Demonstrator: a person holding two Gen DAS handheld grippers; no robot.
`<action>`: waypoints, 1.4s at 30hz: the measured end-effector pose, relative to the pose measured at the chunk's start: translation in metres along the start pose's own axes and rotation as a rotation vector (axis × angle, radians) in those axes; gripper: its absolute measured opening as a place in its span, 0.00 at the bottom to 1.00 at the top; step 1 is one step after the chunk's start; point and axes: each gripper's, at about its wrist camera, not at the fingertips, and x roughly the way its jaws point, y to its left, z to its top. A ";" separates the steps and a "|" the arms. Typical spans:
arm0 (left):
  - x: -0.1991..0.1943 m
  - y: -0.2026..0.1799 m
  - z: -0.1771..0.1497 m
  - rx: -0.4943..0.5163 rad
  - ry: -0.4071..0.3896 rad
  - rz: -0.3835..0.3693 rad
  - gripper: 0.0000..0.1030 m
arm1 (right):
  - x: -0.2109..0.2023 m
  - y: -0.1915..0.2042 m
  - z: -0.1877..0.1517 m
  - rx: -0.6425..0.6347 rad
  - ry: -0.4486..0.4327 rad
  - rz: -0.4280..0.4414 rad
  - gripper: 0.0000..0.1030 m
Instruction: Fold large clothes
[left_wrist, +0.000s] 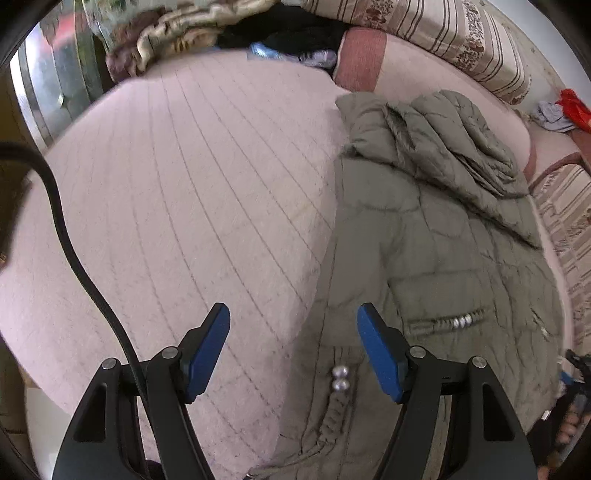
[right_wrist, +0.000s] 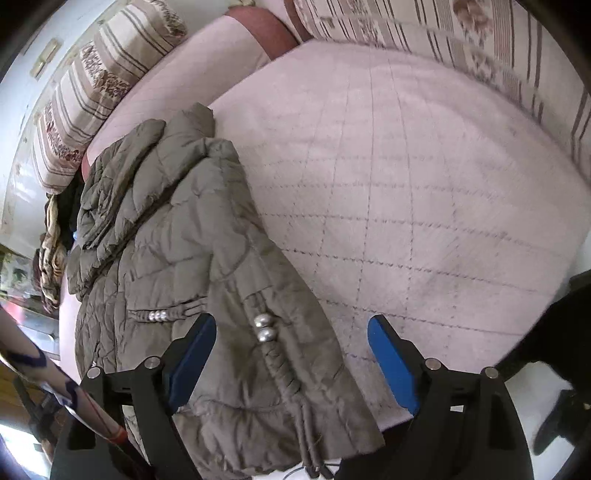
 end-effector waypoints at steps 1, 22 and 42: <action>0.004 0.004 -0.002 -0.024 0.022 -0.036 0.68 | 0.004 -0.005 0.001 0.008 0.003 0.013 0.85; 0.027 -0.013 -0.048 -0.073 0.141 -0.429 0.72 | 0.032 0.011 -0.015 -0.062 0.090 0.173 0.93; 0.035 -0.024 -0.071 -0.104 0.189 -0.600 0.72 | 0.036 0.031 -0.047 -0.118 0.203 0.326 0.94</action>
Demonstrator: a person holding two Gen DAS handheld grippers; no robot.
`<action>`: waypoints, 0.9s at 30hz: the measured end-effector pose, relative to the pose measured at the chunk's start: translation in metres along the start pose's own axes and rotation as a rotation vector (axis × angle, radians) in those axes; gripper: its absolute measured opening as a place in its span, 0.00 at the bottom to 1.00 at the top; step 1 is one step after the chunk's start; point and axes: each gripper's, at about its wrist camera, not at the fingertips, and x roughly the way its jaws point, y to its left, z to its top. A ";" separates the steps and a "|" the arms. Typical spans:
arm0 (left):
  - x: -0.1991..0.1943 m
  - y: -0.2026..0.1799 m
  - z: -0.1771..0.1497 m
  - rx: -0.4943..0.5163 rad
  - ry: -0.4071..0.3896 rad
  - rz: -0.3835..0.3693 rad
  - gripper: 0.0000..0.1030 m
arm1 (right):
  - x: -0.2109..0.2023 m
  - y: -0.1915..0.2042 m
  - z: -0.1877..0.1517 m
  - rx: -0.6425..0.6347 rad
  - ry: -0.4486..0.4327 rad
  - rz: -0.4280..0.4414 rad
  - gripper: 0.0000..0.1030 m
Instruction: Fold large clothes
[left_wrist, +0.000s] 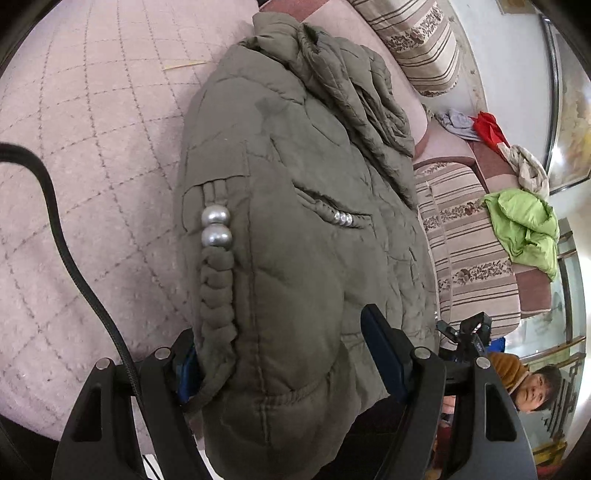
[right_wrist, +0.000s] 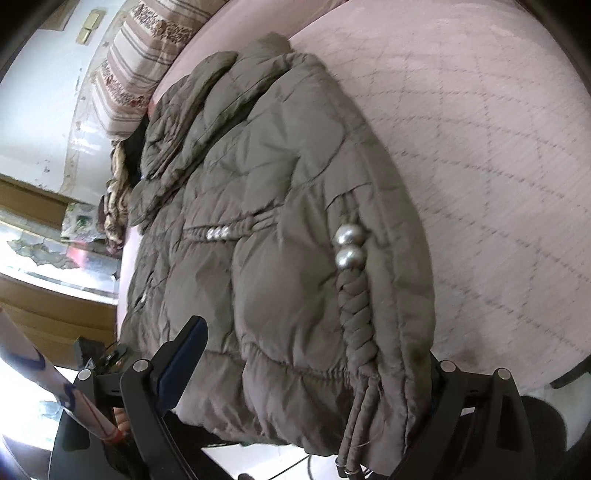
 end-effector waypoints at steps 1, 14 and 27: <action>0.001 -0.002 0.000 0.008 -0.002 0.003 0.72 | 0.001 0.001 -0.002 0.004 0.005 0.012 0.94; 0.001 -0.031 -0.005 0.072 -0.027 0.255 0.32 | 0.012 0.021 -0.027 -0.007 0.001 -0.058 0.53; -0.071 -0.114 -0.025 0.217 -0.175 0.318 0.24 | -0.069 0.067 -0.032 -0.119 -0.107 0.039 0.28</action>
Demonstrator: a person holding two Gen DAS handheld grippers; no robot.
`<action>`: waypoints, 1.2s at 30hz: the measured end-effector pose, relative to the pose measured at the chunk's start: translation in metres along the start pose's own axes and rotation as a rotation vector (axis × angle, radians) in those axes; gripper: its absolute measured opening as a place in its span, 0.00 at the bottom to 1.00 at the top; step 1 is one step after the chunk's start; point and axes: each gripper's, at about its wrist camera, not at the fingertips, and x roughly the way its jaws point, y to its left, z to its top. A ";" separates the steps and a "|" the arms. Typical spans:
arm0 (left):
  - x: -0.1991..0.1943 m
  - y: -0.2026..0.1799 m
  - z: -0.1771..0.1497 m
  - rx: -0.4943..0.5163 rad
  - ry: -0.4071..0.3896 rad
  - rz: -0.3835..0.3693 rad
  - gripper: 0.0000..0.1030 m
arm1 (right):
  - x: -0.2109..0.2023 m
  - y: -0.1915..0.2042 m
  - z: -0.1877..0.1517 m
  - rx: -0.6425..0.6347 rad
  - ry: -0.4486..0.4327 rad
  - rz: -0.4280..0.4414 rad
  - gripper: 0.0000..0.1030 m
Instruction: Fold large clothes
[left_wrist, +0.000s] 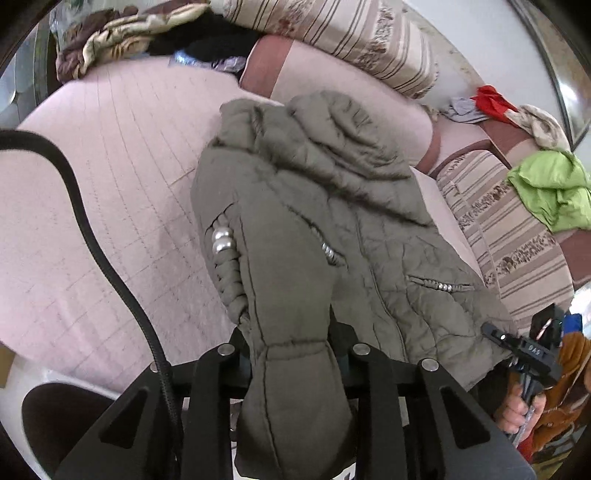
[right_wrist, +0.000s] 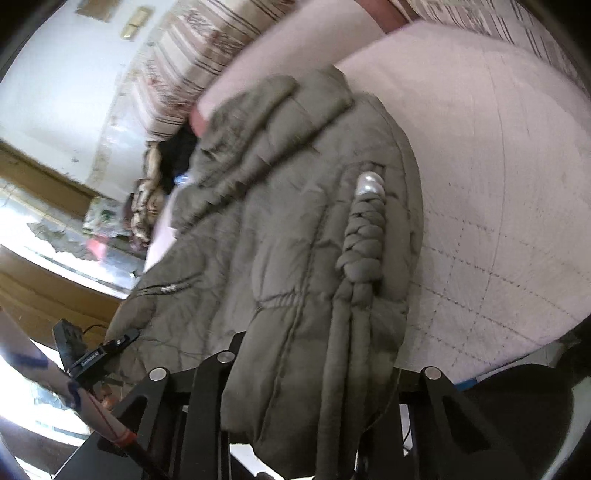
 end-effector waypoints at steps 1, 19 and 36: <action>-0.006 0.000 -0.003 0.001 -0.003 0.000 0.24 | -0.009 0.003 -0.003 -0.013 -0.004 0.006 0.27; -0.040 -0.024 0.063 -0.011 -0.144 -0.022 0.25 | -0.043 0.074 0.052 -0.182 -0.137 -0.012 0.22; 0.110 -0.013 0.283 -0.081 -0.160 0.287 0.28 | 0.091 0.098 0.295 -0.134 -0.226 -0.245 0.23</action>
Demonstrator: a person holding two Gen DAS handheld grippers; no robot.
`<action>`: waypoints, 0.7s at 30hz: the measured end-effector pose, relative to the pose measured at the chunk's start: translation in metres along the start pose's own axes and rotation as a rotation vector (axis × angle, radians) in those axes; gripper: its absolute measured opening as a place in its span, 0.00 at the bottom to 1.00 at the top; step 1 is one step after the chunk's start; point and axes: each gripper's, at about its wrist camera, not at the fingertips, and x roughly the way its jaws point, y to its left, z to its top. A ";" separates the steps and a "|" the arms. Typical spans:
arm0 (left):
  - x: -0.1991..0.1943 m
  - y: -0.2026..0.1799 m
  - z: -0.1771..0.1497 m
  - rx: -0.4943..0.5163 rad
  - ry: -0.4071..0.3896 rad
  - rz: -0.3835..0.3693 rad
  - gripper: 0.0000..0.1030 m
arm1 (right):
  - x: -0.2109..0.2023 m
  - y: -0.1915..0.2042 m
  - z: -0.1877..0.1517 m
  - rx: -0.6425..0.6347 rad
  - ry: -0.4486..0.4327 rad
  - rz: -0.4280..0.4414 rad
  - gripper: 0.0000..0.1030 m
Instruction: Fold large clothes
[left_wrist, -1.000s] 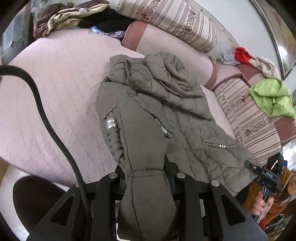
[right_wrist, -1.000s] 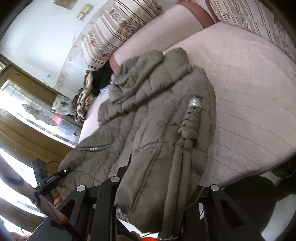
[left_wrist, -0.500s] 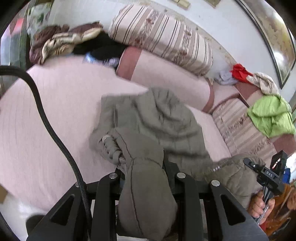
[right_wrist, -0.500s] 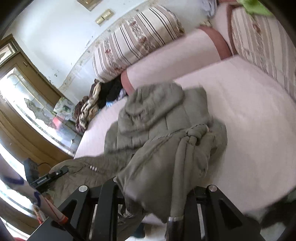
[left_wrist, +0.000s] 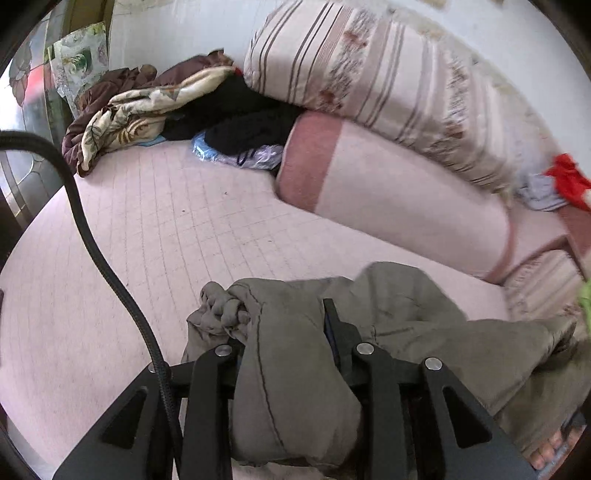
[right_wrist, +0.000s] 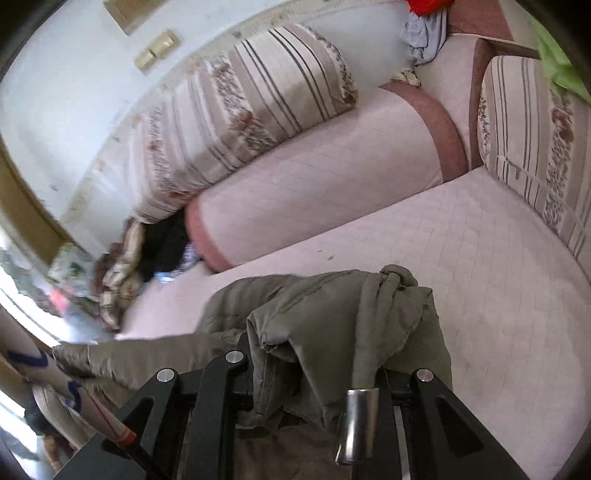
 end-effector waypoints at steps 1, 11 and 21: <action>0.015 0.000 0.005 0.001 0.014 0.017 0.28 | 0.014 -0.003 0.004 0.004 0.010 -0.020 0.23; 0.130 -0.006 0.011 0.013 0.120 0.160 0.34 | 0.142 -0.044 0.021 0.100 0.138 -0.114 0.27; 0.085 0.024 0.028 -0.140 0.152 -0.182 0.55 | 0.101 -0.077 0.030 0.295 0.030 0.068 0.90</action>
